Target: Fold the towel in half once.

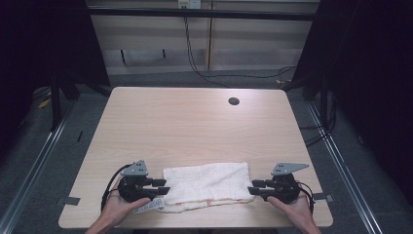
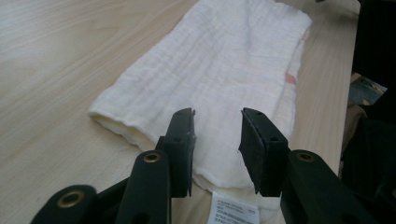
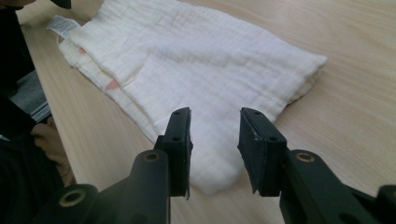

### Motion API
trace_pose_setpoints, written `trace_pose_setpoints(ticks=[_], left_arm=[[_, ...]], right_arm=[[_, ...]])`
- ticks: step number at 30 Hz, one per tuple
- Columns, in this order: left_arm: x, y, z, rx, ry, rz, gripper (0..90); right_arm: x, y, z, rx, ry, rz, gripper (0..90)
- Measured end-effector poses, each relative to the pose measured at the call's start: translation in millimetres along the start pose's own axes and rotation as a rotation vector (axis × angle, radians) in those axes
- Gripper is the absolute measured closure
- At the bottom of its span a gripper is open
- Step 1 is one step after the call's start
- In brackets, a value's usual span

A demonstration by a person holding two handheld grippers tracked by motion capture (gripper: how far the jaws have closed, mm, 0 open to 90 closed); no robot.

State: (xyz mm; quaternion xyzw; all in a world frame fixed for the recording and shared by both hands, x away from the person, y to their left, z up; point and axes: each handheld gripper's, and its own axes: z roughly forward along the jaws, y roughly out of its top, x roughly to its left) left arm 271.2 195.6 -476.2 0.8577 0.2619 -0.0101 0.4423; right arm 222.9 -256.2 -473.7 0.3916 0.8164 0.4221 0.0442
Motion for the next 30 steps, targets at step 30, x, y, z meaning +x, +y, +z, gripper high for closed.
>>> trace_pose_setpoints(ticks=[30], left_arm=[[18.0,38.9,80.0,0.090,0.029,0.018,67.5]], right_arm=[[-35.8,4.5,24.0,0.087,-0.120,0.071,66.3]])
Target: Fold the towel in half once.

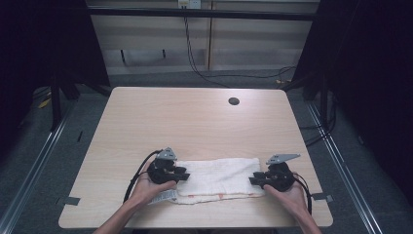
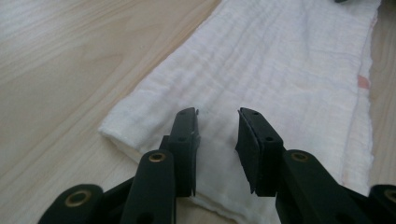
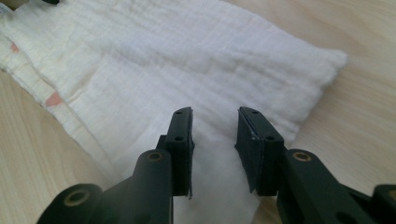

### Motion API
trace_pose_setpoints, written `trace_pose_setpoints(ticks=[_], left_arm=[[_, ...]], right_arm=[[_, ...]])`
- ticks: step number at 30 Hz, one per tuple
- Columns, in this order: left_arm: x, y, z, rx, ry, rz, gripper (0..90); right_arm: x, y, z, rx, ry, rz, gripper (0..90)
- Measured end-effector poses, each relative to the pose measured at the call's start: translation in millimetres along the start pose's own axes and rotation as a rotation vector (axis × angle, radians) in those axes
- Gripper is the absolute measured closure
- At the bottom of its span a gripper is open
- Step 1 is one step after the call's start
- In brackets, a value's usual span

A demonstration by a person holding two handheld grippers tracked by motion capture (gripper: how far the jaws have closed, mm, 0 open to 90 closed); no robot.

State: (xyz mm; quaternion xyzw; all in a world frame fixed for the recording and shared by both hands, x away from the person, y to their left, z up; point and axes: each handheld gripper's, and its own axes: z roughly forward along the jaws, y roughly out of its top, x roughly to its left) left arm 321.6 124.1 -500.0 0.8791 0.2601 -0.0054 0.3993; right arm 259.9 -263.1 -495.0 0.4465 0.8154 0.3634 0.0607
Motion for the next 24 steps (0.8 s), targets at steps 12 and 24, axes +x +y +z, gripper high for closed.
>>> trace_pose_setpoints(ticks=[12,24], left_arm=[[-2.5,5.4,-12.6,-0.040,-0.030,-0.009,55.2],[28.6,27.8,-17.5,-0.116,-0.002,-0.073,48.1]], right_arm=[[18.7,-3.6,-21.5,-0.083,-0.029,-0.015,59.8],[48.8,24.9,6.9,-0.115,0.112,-0.057,59.7]])
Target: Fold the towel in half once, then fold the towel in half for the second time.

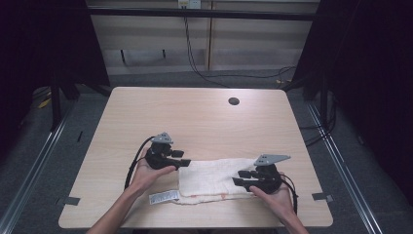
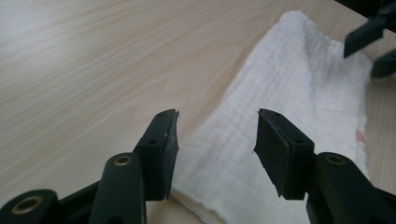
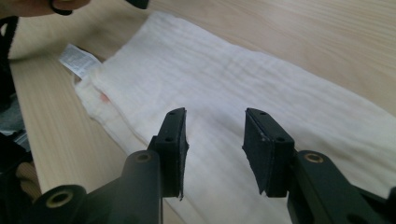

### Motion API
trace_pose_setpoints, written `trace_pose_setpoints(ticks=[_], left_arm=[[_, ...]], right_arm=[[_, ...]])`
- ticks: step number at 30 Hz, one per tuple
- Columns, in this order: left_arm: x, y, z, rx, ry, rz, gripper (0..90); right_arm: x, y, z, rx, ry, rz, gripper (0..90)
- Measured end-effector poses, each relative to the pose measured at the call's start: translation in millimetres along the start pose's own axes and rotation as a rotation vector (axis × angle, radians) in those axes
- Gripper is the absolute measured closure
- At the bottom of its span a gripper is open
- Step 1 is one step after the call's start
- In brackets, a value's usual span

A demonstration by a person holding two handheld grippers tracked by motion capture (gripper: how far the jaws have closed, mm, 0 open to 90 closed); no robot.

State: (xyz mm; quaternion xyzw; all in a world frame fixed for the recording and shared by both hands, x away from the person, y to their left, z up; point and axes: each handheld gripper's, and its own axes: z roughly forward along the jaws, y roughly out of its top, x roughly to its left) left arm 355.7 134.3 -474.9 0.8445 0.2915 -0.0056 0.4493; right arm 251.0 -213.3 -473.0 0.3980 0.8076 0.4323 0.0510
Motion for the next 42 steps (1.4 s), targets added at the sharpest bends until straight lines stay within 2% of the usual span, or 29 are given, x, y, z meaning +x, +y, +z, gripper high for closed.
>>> trace_pose_setpoints(ticks=[4,7,11,18,22,28,33,35,38,42], left_arm=[[3.5,-1.6,-7.9,-0.013,0.032,0.001,47.5],[3.1,-1.5,-13.1,-0.026,0.035,0.001,46.0],[5.8,-2.6,-16.1,-0.029,0.042,-0.006,44.2],[12.9,-8.1,-13.4,-0.003,0.044,-0.026,41.7],[12.9,-9.8,-12.3,0.004,0.055,-0.023,40.6],[12.5,-9.0,-11.3,-0.001,0.064,-0.023,40.5],[14.2,-9.7,-8.1,0.006,0.065,-0.027,40.3],[14.9,-10.2,-7.9,0.008,0.065,-0.033,40.1],[15.1,-10.8,-8.4,0.011,0.067,-0.035,39.9],[15.1,-11.6,-8.1,0.013,0.067,-0.033,39.6]], right_arm=[[14.5,11.3,20.1,0.028,0.052,-0.039,59.3],[26.5,18.8,31.8,0.042,0.088,-0.068,59.3],[38.8,26.7,45.0,0.068,0.112,-0.084,55.2],[54.8,38.9,70.5,0.098,0.167,-0.124,52.9],[61.3,45.2,81.1,0.100,0.225,-0.122,52.6],[69.7,48.1,94.3,0.121,0.226,-0.155,58.6],[75.5,45.4,103.4,0.130,0.244,-0.180,63.8],[76.9,46.2,107.4,0.133,0.254,-0.173,64.4],[81.1,46.9,114.5,0.148,0.267,-0.183,63.6],[87.6,43.9,122.1,0.168,0.274,-0.188,55.9]])
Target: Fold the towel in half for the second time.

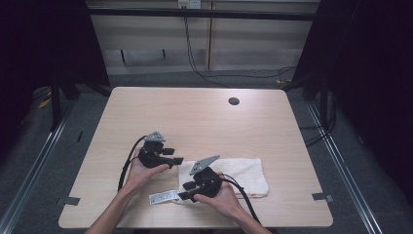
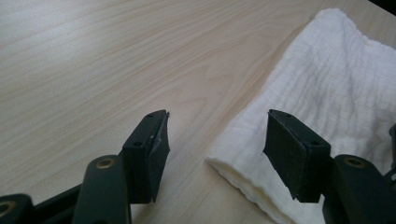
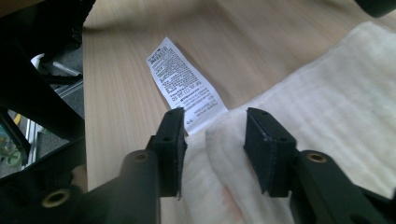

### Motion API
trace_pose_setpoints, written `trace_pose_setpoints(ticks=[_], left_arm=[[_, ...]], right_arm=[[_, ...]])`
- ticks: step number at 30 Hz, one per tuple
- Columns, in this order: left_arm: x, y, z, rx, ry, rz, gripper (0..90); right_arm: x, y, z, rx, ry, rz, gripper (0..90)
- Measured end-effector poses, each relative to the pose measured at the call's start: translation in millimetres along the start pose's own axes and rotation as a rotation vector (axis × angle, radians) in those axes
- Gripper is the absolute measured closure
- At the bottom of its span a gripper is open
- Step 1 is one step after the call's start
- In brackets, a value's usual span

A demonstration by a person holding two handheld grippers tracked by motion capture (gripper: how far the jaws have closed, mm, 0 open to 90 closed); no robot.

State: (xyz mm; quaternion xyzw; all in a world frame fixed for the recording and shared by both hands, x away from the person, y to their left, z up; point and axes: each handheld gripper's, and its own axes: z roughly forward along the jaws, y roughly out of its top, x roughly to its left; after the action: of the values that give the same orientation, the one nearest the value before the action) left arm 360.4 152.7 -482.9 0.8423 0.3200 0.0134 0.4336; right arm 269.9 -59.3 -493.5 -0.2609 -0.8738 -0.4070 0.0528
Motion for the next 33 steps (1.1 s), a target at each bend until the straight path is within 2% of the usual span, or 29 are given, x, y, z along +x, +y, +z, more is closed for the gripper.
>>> trace_pose_setpoints(ticks=[5,7,11,13,19,25,27,33], left_arm=[[0.7,-0.7,0.4,0.004,0.004,0.004,39.5],[1.2,-0.6,0.1,0.003,0.004,0.001,39.5],[2.4,-1.2,-0.7,0.001,0.009,-0.007,39.4],[3.2,-1.5,-0.9,-0.001,0.010,-0.010,39.4],[4.6,-2.2,-1.2,-0.001,0.014,-0.020,39.3],[5.3,-3.0,0.8,0.008,0.018,-0.023,39.3],[5.0,-2.9,0.8,0.006,0.018,-0.024,39.3],[5.6,-4.0,1.6,0.022,0.017,-0.026,39.7]], right_arm=[[3.5,-2.4,4.8,-0.002,-0.029,-0.034,50.1],[6.5,-5.6,7.8,-0.005,-0.020,-0.054,48.7],[14.3,-9.9,10.0,-0.018,-0.024,-0.092,47.6],[18.4,-12.9,10.3,-0.028,-0.046,-0.117,47.6],[20.5,-15.7,11.0,-0.040,-0.064,-0.164,48.4],[22.1,-17.0,11.3,-0.038,-0.111,-0.237,59.0],[21.6,-16.9,10.9,-0.038,-0.123,-0.244,63.5],[17.5,-16.2,9.8,-0.045,-0.135,-0.207,75.1]])
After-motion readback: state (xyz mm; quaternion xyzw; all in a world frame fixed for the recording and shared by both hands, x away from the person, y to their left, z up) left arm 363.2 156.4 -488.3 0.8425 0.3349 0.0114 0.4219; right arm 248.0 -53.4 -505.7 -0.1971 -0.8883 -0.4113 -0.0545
